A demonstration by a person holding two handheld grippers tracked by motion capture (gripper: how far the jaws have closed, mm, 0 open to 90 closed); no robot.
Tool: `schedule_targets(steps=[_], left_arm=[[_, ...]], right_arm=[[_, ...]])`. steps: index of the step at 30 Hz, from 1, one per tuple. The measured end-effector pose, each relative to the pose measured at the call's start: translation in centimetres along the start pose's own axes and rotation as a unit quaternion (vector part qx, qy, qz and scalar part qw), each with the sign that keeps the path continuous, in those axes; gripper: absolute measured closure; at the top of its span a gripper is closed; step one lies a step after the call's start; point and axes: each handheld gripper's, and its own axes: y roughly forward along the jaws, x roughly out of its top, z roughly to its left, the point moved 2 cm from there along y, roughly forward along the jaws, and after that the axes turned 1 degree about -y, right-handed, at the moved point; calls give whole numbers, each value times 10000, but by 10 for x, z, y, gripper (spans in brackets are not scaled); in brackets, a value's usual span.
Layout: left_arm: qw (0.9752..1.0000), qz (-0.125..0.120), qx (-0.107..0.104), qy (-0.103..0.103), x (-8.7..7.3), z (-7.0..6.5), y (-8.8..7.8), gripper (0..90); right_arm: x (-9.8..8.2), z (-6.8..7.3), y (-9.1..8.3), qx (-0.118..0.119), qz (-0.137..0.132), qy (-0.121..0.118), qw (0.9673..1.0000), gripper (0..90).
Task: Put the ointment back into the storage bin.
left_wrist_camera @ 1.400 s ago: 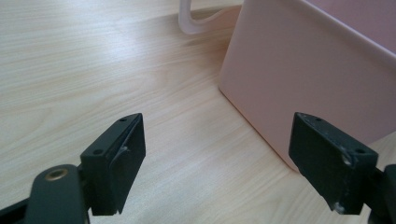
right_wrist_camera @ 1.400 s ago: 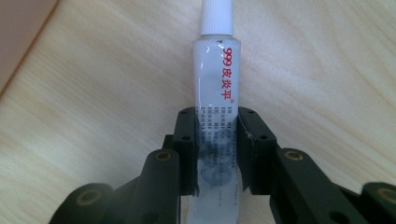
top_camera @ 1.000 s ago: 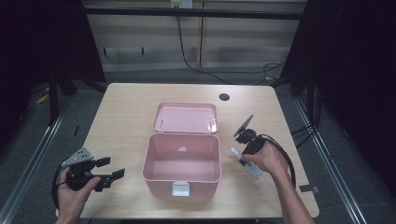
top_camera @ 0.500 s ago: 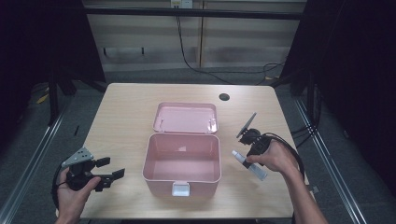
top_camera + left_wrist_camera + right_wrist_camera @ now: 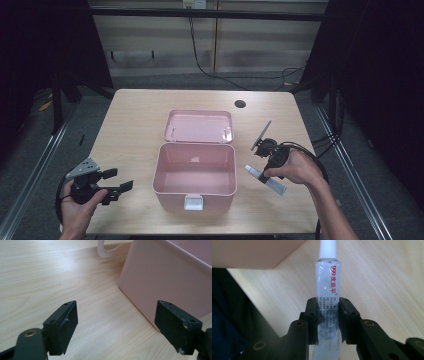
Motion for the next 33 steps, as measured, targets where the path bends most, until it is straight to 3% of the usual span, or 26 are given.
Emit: schedule_targets(steps=[4, 6, 13, 24, 29, 33], left_arm=[[10000, 9, -3, 5, 0, 0, 0, 189], [10000, 9, -1, 8, 0, 0, 0, 189], [10000, 8, 10, 7, 0, 0, 0, 189], [10000, 14, 12, 7, 0, 0, 0, 189], [10000, 28, 42, -5, -1, 0, 1, 189], [10000, 24, 28, -26, -1, 1, 1, 189]], right_arm=[[-1, 5, -6, 121, 21, -179, 9998, 712], [-1, 4, -10, 25, -11, -98, 9999, 712], [0, 6, -23, 274, -158, -175, 9993, 712], [-2, 9, -40, 373, -282, -245, 9986, 712], [0, 12, -45, 374, -217, -253, 9987, 712], [2, 14, -50, 416, -336, -270, 9982, 712]])
